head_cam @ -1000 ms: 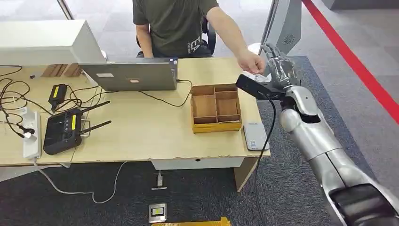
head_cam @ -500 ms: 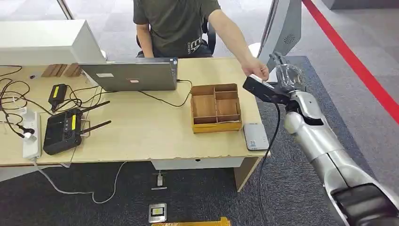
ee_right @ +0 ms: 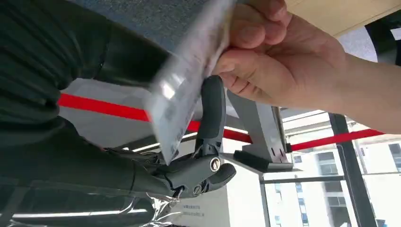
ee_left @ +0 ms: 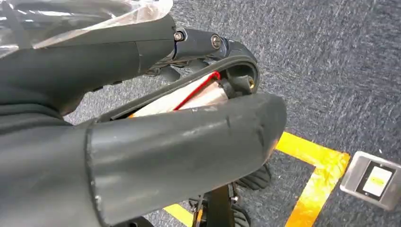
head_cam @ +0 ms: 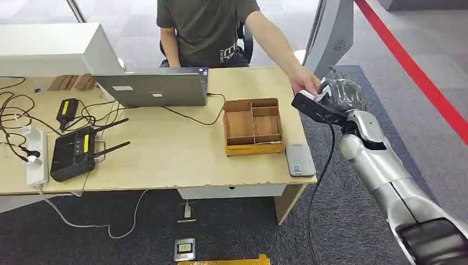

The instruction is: Pass the card to the sensor for recognition and then transmit it.

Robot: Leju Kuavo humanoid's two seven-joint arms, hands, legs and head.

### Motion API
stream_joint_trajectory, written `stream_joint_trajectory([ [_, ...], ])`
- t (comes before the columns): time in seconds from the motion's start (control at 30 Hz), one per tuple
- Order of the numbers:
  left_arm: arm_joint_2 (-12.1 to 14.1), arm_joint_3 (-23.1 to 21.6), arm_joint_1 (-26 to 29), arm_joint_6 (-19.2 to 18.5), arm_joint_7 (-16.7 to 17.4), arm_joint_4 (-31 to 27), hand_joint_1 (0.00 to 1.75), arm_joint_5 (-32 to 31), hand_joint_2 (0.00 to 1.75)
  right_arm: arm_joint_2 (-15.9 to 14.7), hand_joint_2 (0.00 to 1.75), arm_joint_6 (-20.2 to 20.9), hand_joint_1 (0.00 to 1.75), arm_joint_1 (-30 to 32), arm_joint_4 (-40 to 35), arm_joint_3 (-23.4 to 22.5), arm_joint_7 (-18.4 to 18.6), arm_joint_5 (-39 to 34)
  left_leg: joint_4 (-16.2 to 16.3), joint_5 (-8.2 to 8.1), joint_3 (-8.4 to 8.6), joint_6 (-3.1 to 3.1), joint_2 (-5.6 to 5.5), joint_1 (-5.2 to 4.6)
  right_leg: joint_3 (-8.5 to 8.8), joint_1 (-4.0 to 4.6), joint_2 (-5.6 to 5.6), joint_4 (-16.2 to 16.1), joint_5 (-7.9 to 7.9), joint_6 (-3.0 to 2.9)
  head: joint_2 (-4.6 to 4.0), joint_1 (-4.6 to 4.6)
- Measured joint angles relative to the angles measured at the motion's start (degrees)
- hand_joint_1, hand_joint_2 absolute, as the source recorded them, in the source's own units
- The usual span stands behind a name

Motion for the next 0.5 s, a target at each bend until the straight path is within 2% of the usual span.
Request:
stream_joint_trajectory([
  [0.5, 0.1, -0.7, 0.0, 0.0, 0.3, 0.0, 0.00, 0.0, 0.00, -1.2, 1.75, 0.9, 1.75, 1.1, -1.5, 0.1, 0.3, -0.1, 0.0, -0.02, 0.02, 0.00, 0.06, 0.00, 0.00, 0.00, 0.01, 0.0, 0.00, 0.00, 0.00, 0.00],
])
